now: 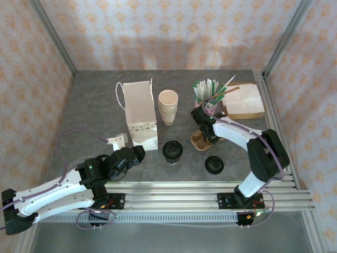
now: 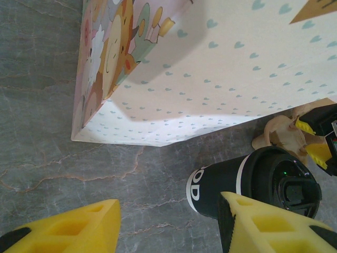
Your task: Pack the takeout coffee
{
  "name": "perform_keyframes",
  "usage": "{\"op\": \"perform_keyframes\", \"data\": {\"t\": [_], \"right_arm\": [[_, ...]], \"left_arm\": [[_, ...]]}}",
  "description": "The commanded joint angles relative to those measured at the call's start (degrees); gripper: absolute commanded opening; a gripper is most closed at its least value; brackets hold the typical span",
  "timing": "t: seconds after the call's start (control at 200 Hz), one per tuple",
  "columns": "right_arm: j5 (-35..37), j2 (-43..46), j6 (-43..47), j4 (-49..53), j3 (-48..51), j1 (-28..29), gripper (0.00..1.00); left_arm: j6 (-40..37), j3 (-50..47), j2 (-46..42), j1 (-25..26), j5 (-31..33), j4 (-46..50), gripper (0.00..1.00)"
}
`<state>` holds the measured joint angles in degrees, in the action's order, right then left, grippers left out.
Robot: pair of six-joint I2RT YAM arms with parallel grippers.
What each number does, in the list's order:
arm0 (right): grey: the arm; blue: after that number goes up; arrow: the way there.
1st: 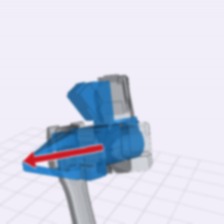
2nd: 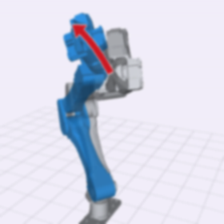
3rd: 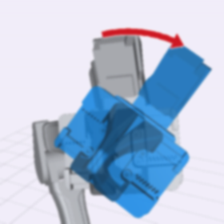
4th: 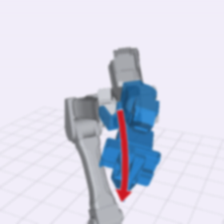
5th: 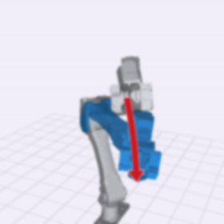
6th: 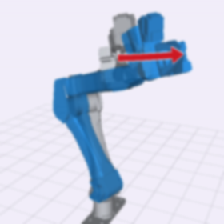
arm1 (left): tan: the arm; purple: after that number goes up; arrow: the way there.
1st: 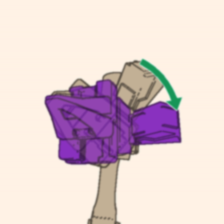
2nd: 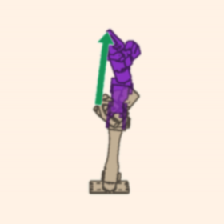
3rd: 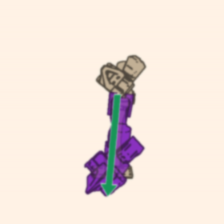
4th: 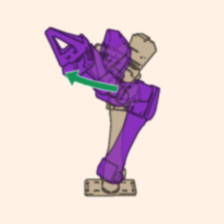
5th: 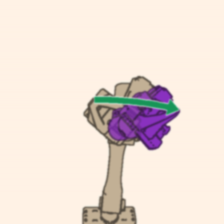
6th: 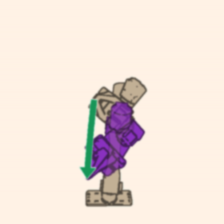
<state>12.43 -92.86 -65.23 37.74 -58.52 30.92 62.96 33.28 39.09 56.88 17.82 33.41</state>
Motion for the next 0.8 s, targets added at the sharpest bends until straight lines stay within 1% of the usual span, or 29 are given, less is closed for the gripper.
{"op": "perform_keyframes", "data": {"t": [0.0,0.37,0.585,0.61,0.796], "right_arm": [[1.22,-1.65,-1.04,2.14,-1.72,0.00,0.50],[1.81,-2.60,-1.28,2.97,-2.53,-0.07,0.50],[1.70,-2.02,-2.00,2.45,-1.86,-0.07,0.44],[1.66,-1.98,-1.97,2.44,-1.87,-0.05,0.42],[1.50,-1.73,-1.96,2.43,-1.77,-0.06,0.40]], "left_arm": [[0.32,0.91,-0.55,-0.40,1.44,0.69,0.52],[0.68,0.91,-1.49,-0.41,1.70,1.28,0.52],[0.50,0.90,-1.28,-0.46,1.72,1.04,0.52],[0.56,0.91,-1.29,-0.45,1.71,1.12,0.52],[0.67,0.81,-1.38,-0.39,1.92,1.04,0.52]]}}
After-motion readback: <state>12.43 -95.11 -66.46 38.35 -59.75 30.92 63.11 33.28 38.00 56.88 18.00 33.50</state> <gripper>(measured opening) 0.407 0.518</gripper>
